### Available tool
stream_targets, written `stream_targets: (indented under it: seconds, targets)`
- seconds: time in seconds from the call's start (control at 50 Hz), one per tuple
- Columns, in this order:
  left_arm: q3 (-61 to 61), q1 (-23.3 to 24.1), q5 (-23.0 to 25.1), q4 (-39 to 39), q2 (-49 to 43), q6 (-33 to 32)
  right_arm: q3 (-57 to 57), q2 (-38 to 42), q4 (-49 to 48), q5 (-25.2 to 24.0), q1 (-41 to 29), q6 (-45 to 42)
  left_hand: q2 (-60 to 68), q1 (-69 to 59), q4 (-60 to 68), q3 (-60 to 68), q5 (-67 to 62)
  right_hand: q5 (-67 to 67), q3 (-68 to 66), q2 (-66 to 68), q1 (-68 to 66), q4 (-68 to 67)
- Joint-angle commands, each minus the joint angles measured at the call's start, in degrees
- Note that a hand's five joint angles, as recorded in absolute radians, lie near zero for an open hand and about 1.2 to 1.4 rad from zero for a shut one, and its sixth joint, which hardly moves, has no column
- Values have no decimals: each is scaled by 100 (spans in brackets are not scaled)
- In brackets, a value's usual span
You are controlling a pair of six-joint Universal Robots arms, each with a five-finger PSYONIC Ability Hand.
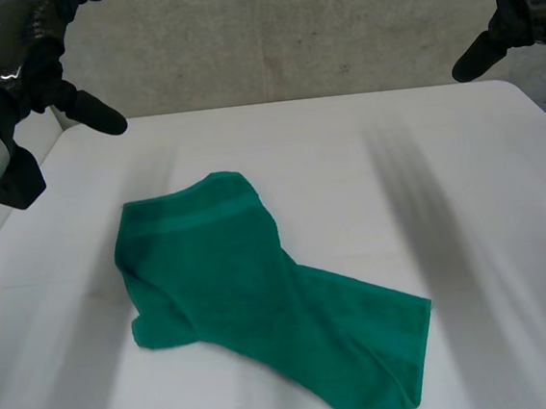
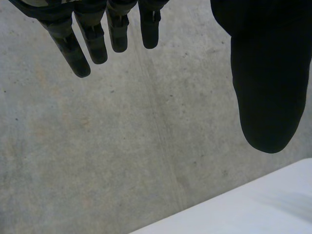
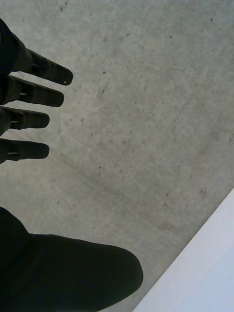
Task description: Fold the towel.
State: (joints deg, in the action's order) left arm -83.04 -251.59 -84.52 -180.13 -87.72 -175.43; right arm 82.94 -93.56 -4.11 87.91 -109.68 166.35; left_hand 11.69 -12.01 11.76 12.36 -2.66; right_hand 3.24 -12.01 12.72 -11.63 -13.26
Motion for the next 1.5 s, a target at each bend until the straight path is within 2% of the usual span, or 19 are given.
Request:
stream_targets:
  seconds: [0.02, 0.12, 0.2, 0.3, 0.34, 0.42, 0.54, 0.64, 0.68, 0.7, 0.72, 0.76, 0.92, 0.98, 1.02, 1.12, 1.3, 1.36, 1.5]
  targets:
    - [16, 22, 41, 31, -386, -333, -7, 84, 165, -371, 8, -532, -47, 79, -54, -113, 144, -324, 201, -272, 163, 326]
    - [-37, 92, 67, 101, -720, -1036, 73, 189, 568, -468, 9, -1253, 37, -5, 30, -29, 60, -324, 201, -272, 163, 326]
    - [-134, 549, 94, 145, -1027, -1721, 82, 513, 1356, -468, -70, -1771, 88, -56, 81, 21, 10, -324, 201, -272, 163, 326]
    - [-300, 1304, 102, 163, -1518, -2520, 231, 752, 2063, -477, -351, -1861, 105, -73, 98, 38, -7, -324, 201, -272, 163, 326]
    - [-371, 1411, 111, 154, -1712, -2715, 371, 796, 2177, -503, -404, -1826, 105, -73, 98, 38, -7, -324, 201, -272, 163, 326]
    - [-485, 1622, 103, 145, -2240, -3110, 776, 813, 2143, -503, -422, -1685, 121, -89, 114, 55, -24, -324, 201, -272, 163, 326]
    - [-468, 1921, 67, 101, -3031, -3559, 1979, 954, 1037, -512, -414, -824, 473, -441, 467, 407, -376, -324, 201, -272, 163, 326]
    - [-433, 1956, 59, 84, -3409, -3656, 2516, 998, 395, -512, -352, -692, 1095, -1063, 1088, 1028, -998, -324, 201, -272, 163, 326]
    - [-406, 1956, 50, 75, -3471, -3656, 2604, 1007, 271, -495, -343, -683, 2017, -1985, 2010, 1950, -1919, -324, 201, -272, 163, 326]
    - [-389, 1956, 50, 66, -3489, -3656, 2639, 1007, 236, -486, -343, -674, 2755, -2723, 2748, 2689, -2658, -324, 201, -272, 163, 326]
    - [-345, 1956, 50, -12, -3498, -3648, 2674, 998, 209, -494, -343, -665, 4777, -4745, 4770, 4711, -4680, -324, 201, -272, 163, 326]
    - [-283, 1956, 32, -283, -3454, -3604, 2674, 998, 200, -495, -334, -657, 6823, -6791, 6816, 6756, -6725, -324, 201, -272, 163, 326]
    - [-152, 1947, -380, -1067, -2884, -3577, 2402, 893, 183, -416, -141, -289, 6831, -6799, 6824, 6764, -6734, -324, 201, -272, 163, 326]
    - [-81, 1973, -644, -1400, -2366, -3507, 2201, 875, 244, -442, -71, 272, 6831, -6799, 6824, 6764, -6734, -324, 201, -272, 163, 326]
    - [-81, 2000, -662, -1472, -2180, -3463, 2148, 875, 270, -468, -71, 440, 6831, -6799, 6824, 6764, -6734, -324, 201, -272, 163, 326]
    - [-90, 2088, -671, -1516, -1924, -3445, 1665, 954, 691, -634, -106, 1644, 6831, -6799, 6824, 6764, -6734, -324, 201, -272, 163, 326]
    - [-204, 2272, -925, -1525, -1960, -3472, 829, 1832, 1562, -1865, -115, 3728, 6831, -6799, 6824, 6764, -6734, -324, 201, -272, 163, 326]
    - [-318, 2307, -1092, -1533, -1960, -3463, 759, 2122, 1554, -1901, -123, 4045, 6831, -6799, 6824, 6764, -6734, -324, 201, -272, 163, 326]
    - [-345, 2325, -1198, -1621, -1986, -3454, 460, 3106, 1545, -1567, -377, 4274, 6831, -6799, 6824, 6764, -6734, -324, 201, -272, 163, 326]
